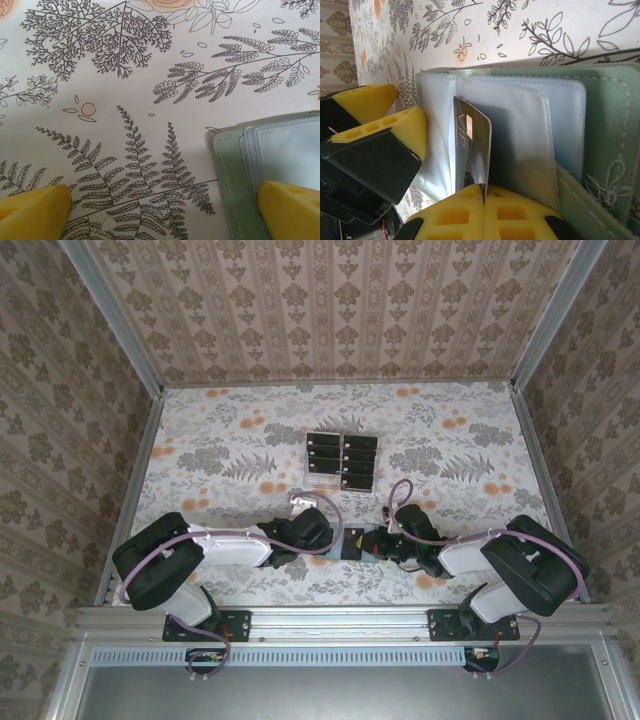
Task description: Put the credit cards into the card holder
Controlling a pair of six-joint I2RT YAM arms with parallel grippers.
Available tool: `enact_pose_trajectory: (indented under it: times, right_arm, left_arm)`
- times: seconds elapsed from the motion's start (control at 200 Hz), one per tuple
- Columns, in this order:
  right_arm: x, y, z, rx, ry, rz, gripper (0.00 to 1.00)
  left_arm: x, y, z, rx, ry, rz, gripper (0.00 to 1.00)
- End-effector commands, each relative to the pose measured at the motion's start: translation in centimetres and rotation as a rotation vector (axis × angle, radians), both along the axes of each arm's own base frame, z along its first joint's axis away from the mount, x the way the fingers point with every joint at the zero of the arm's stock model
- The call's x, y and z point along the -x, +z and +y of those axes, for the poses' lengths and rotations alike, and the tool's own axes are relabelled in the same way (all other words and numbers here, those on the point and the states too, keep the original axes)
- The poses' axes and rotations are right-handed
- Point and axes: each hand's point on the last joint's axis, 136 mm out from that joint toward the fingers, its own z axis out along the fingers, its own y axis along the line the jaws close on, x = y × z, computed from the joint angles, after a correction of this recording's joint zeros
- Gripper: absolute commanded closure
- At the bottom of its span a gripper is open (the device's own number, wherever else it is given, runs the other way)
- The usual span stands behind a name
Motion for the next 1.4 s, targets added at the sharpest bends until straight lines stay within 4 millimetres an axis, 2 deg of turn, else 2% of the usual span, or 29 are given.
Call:
enact_pose_trajectory:
  times: [0.0, 0.62, 1.39]
  right_arm:
    - [2.1, -5.2, -3.8, 0.202, -0.059, 0.138, 1.00]
    - [1.3, -4.7, -2.6, 0.138, -0.051, 0.132, 1.00]
    - [1.7, -4.5, -1.1, 0.130, 0.005, 0.129, 1.00]
  left_arm:
    - [2.8, -4.3, 4.6, -0.191, 0.001, 0.128, 0.00]
    - [2.8, -4.4, 4.6, -0.193, -0.002, 0.131, 0.00]
    - [2.8, -4.4, 4.6, -0.193, -0.003, 0.131, 0.00]
